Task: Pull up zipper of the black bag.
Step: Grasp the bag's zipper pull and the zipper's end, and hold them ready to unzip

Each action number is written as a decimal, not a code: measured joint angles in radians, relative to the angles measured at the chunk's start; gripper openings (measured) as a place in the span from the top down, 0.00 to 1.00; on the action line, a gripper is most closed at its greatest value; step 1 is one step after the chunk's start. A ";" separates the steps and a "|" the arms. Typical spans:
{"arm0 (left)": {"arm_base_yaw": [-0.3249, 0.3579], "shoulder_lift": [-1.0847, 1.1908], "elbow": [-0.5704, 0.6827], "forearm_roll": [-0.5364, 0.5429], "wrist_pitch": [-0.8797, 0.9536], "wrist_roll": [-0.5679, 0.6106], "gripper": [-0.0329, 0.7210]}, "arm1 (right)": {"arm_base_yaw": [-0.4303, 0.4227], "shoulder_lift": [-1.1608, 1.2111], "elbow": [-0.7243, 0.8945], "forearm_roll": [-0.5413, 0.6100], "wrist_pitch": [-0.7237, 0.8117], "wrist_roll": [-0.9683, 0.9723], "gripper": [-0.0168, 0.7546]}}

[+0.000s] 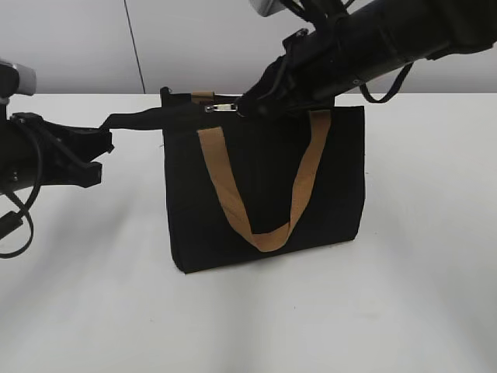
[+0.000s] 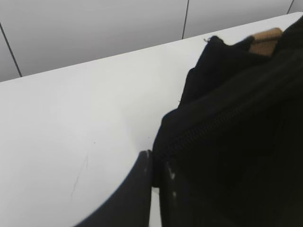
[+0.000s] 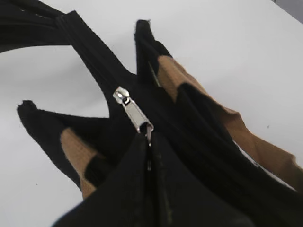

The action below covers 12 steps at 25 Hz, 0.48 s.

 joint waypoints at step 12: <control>0.000 0.000 0.000 0.004 0.033 0.000 0.95 | -0.234 -0.050 -0.001 -0.031 0.157 0.051 0.98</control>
